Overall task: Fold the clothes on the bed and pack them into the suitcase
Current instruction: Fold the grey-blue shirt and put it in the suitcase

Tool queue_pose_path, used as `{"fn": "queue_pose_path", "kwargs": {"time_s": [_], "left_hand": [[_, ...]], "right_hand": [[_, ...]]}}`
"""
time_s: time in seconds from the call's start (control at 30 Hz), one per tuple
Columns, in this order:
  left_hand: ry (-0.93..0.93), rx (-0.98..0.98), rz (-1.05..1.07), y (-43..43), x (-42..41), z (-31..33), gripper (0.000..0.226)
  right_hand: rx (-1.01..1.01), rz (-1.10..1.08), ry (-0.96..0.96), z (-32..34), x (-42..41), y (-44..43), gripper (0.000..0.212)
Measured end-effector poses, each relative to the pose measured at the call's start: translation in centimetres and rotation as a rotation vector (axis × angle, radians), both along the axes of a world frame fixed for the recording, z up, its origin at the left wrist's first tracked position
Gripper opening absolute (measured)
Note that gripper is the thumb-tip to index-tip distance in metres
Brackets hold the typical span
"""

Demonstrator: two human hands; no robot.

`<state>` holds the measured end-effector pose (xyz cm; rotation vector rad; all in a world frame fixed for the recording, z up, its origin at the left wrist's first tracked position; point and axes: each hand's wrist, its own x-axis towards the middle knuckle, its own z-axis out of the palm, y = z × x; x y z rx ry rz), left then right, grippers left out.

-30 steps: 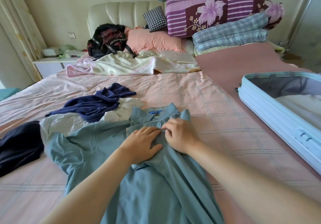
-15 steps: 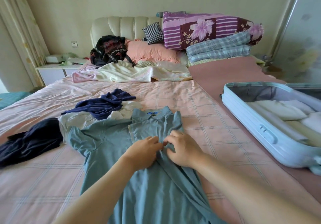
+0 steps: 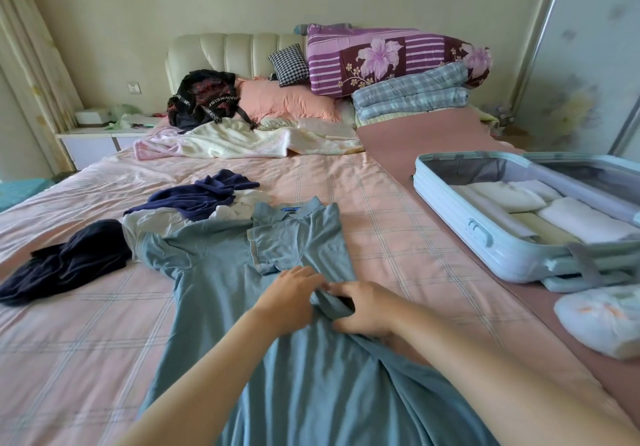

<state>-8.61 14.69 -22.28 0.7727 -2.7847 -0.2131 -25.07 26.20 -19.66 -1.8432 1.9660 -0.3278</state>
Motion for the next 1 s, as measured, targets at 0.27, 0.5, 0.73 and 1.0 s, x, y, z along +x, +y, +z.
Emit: {"fn": "queue_pose_path", "kwargs": {"time_s": [0.27, 0.5, 0.73, 1.0], "left_hand": [[0.087, -0.050, -0.145, 7.1, -1.2, -0.7, 0.039], [0.114, -0.254, -0.231, 10.2, -1.2, -0.5, 0.021], [0.260, -0.164, -0.161, 10.7, 2.8, 0.2, 0.016], [0.150, 0.157, 0.035, 13.5, 7.1, -0.5, 0.032]], "right_hand": [[-0.089, -0.082, 0.016, -1.3, -1.5, 7.4, 0.044], [0.037, -0.156, 0.152, -0.8, -1.0, 11.6, 0.035], [-0.030, -0.226, 0.052, 0.6, 0.2, 14.3, 0.017], [0.504, 0.141, -0.351, 1.0, 6.9, 15.7, 0.037]]}}
